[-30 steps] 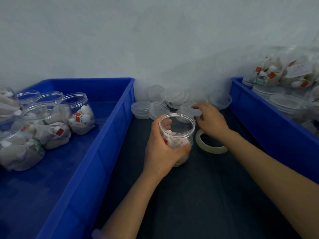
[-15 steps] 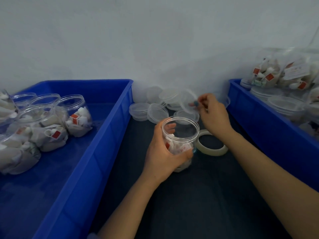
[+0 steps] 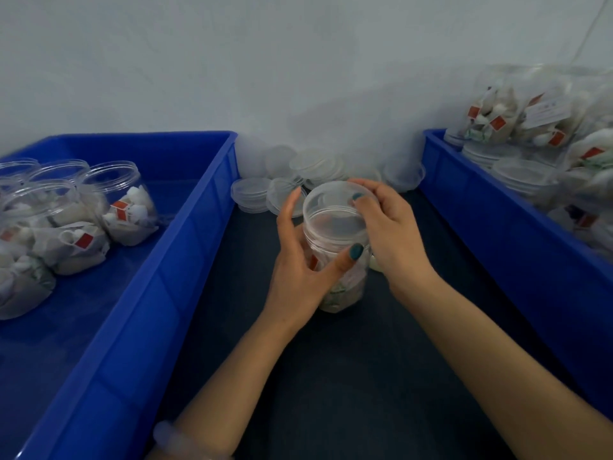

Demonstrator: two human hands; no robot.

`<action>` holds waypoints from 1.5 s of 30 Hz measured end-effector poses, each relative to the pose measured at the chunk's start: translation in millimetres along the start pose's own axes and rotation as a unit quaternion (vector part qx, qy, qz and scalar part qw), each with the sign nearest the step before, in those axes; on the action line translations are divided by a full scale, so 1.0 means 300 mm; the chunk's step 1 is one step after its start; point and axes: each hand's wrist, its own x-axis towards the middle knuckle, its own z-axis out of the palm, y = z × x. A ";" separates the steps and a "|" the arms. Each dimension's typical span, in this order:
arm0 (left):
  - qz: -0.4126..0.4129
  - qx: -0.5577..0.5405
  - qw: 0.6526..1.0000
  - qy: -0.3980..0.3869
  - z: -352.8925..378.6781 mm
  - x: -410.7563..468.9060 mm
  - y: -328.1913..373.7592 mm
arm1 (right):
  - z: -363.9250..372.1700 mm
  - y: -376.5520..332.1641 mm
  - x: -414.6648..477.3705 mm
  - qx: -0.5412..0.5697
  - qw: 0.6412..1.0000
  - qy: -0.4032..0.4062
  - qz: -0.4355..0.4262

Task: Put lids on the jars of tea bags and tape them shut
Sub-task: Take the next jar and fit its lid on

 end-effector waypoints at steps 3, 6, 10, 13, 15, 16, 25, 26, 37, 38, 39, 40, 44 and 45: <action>0.014 0.003 1.000 0.001 0.004 0.001 0.007 | -0.010 0.025 -0.013 -0.041 0.998 -0.036 0.007; 0.007 -0.007 1.000 0.009 0.004 -0.003 0.009 | -0.043 0.049 -0.035 -0.015 0.995 -0.094 0.008; 0.013 0.009 1.000 0.019 0.005 -0.009 0.014 | -0.090 0.112 -0.070 0.038 0.981 -0.189 -0.012; 0.022 0.018 0.999 0.026 0.007 -0.009 0.019 | -0.083 0.143 -0.090 0.055 0.976 -0.208 -0.045; 0.027 0.025 0.999 0.035 0.005 -0.011 0.020 | -0.070 0.162 -0.101 0.038 0.974 -0.215 -0.059; 0.032 0.026 0.998 0.040 0.004 -0.011 0.023 | -0.067 0.179 -0.102 0.027 0.973 -0.222 -0.060; 0.088 0.137 0.983 0.082 0.023 -0.024 0.046 | -0.065 0.250 -0.090 -0.065 0.967 -0.229 -0.089; 0.091 0.136 0.983 0.088 0.024 -0.026 0.048 | -0.064 0.251 -0.094 -0.067 0.968 -0.220 -0.103; 0.039 0.049 0.986 0.154 0.047 -0.047 0.103 | -0.045 0.205 -0.137 -0.247 0.946 -0.026 -0.211; 0.029 0.045 0.986 0.161 0.052 -0.051 0.106 | -0.041 0.204 -0.140 -0.264 0.943 -0.024 -0.202; 0.018 0.045 0.985 0.165 0.055 -0.054 0.106 | -0.038 0.205 -0.141 -0.281 0.939 -0.021 -0.198; 0.010 0.047 0.985 0.165 0.057 -0.056 0.103 | -0.037 0.207 -0.140 -0.301 0.932 -0.015 -0.200; -0.017 0.046 0.989 0.143 0.052 -0.054 0.093 | -0.053 0.210 -0.124 -0.348 0.913 0.021 -0.210; -0.020 0.047 0.990 0.132 0.049 -0.050 0.094 | -0.060 0.210 -0.120 -0.350 0.913 0.012 -0.208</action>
